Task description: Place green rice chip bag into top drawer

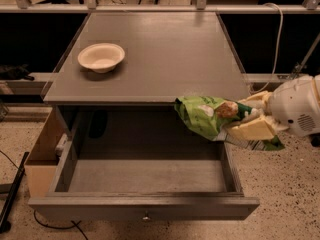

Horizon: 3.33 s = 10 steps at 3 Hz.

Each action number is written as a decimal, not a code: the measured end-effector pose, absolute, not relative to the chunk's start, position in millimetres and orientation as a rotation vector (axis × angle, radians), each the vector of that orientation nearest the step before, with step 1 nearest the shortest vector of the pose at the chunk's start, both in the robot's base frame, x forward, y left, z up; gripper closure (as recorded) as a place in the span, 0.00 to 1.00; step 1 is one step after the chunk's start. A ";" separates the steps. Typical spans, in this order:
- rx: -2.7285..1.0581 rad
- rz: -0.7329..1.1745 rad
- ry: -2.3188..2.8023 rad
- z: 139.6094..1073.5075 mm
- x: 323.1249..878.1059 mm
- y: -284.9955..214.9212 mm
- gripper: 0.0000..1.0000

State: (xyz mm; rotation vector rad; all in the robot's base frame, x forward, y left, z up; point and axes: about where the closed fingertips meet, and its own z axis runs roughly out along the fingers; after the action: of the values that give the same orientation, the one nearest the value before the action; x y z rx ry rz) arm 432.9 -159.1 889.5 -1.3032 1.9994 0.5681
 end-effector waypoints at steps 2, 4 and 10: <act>-1.198 0.624 2.096 829.7 396.6 -128.6 1.00; -1.191 0.628 2.107 777.3 433.6 -81.5 1.00; -1.142 0.614 2.256 624.9 533.6 -45.5 1.00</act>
Offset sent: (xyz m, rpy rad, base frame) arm -0.0494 0.0516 -0.1114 0.0372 0.1501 -0.1457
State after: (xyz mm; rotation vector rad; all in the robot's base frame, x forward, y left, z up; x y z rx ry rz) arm 533.6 -45.5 624.9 -1.1419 2.2561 0.6135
